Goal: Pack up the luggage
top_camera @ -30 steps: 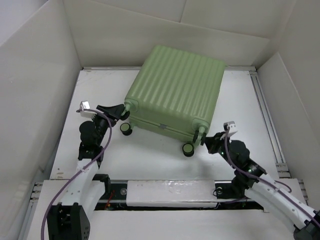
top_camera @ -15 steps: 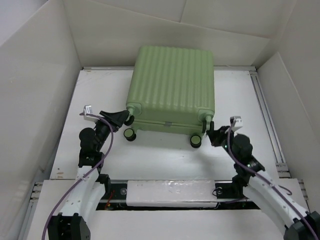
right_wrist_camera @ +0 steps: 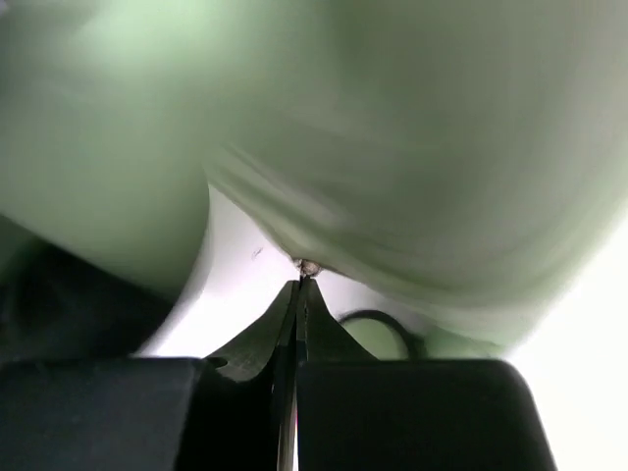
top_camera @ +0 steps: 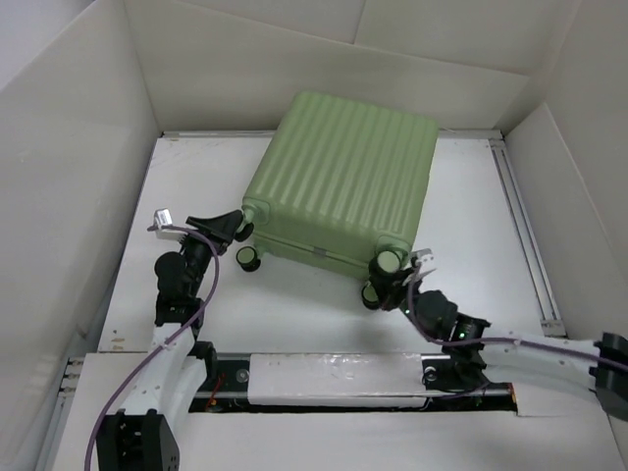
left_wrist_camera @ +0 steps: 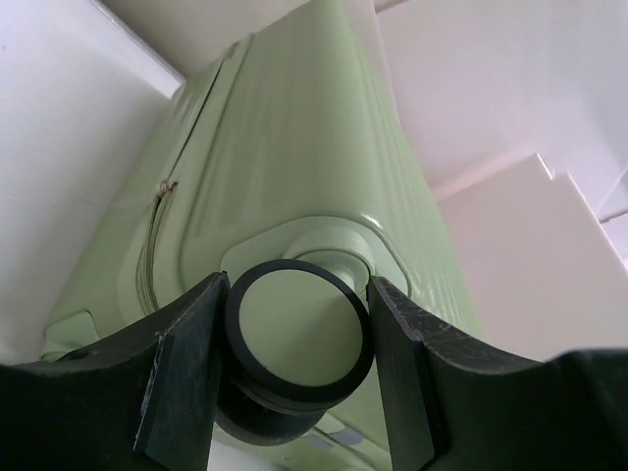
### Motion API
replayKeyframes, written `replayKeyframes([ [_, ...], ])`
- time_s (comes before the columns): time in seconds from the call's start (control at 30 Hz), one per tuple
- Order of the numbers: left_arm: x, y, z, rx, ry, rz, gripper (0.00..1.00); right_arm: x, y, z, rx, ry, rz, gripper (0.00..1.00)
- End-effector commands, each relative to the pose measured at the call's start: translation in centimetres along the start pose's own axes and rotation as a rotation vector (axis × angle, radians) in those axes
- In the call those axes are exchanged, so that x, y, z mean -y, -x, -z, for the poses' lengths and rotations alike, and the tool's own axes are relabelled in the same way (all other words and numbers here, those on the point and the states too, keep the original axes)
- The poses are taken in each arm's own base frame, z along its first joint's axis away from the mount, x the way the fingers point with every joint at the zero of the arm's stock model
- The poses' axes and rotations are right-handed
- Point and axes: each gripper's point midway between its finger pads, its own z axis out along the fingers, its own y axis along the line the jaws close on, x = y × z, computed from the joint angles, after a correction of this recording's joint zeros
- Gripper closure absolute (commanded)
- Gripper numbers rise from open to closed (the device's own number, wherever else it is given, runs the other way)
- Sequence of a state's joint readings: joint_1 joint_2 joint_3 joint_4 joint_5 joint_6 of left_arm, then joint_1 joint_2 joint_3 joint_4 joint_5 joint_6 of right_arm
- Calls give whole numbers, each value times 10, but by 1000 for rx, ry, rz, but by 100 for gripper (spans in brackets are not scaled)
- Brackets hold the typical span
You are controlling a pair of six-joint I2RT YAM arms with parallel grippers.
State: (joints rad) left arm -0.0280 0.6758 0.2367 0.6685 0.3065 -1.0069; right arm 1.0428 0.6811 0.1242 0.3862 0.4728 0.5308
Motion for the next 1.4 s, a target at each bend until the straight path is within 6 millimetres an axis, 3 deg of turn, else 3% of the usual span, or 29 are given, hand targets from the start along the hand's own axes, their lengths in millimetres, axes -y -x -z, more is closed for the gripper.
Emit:
replayKeyframes([
  [0.0, 56, -33, 16, -205, -230, 12, 100, -91, 37, -14, 95, 207, 39, 100],
  [0.03, 59, -31, 16, -201, -238, 9, 100, -97, 54, -25, 140, 143, 36, 100],
  [0.07, 60, -32, 17, -210, -243, 8, 100, -96, 38, -39, 104, 94, 84, 100],
  [0.13, 61, -33, 18, -219, -247, 8, 100, -98, 46, -54, 138, 15, 72, 100],
  [0.17, 61, -35, 18, -227, -253, -4, 100, -111, 56, -60, 166, -2, 37, 100],
  [0.23, 64, -35, 20, -231, -265, -8, 100, -119, 44, -74, 160, -17, 7, 100],
  [0.27, 59, -38, 21, -234, -257, -16, 100, -122, 49, -77, 193, -45, -25, 100],
  [0.33, 57, -40, 20, -246, -254, -22, 100, -129, 30, -93, 198, -91, -27, 100],
  [0.37, 53, -42, 21, -250, -246, -18, 100, -133, 39, -92, 226, -110, -46, 100],
  [0.4, 54, -44, 22, -260, -253, -28, 100, -125, 23, -95, 203, -161, 4, 100],
  [0.47, 54, -46, 23, -274, -260, -29, 100, -117, 23, -93, 211, -204, 11, 100],
  [0.5, 50, -50, 25, -287, -257, -36, 100, -102, 20, -87, 218, -243, 13, 100],
  [0.57, 49, -52, 28, -284, -262, -39, 100, -93, 38, -88, 233, -245, -20, 100],
  [0.63, 49, -52, 28, -284, -262, -39, 100, -99, 40, -99, 176, -189, -5, 100],
  [0.7, 47, -54, 28, -297, -257, -35, 100, -113, 38, -112, 131, -116, 23, 100],
  [0.77, 54, -52, 29, -298, -280, -44, 100, -151, 20, -132, 61, 19, 54, 100],
  [0.83, 58, -51, 29, -301, -293, -58, 100, -193, -10, -138, -26, 175, 114, 100],
  [0.87, 61, -52, 29, -312, -301, -59, 100, -223, -6, -144, -20, 244, 93, 100],
  [0.9, 61, -52, 29, -313, -301, -59, 100, -231, -36, -152, -70, 280, 143, 100],
  [0.97, 63, -55, 30, -339, -318, -70, 100, -275, -46, -150, -93, 403, 130, 100],
  [1.0, 67, -54, 31, -343, -329, -74, 100, -282, -60, -151, -114, 430, 136, 100],
  [1.07, 74, -56, 34, -372, -357, -82, 100, -299, -68, -144, -124, 524, 146, 100],
  [1.13, 76, -61, 39, -409, -373, -74, 100, -313, -60, -140, -81, 598, 113, 100],
  [1.23, 88, -61, 47, -427, -412, -70, 100, -310, -42, -145, -23, 677, 59, 100],
  [1.27, 94, -60, 50, -433, -429, -67, 100, -297, -41, -155, -19, 670, 42, 100],
  [1.37, 102, -59, 56, -433, -456, -72, 100, -290, -25, -160, 41, 662, -37, 100],
])
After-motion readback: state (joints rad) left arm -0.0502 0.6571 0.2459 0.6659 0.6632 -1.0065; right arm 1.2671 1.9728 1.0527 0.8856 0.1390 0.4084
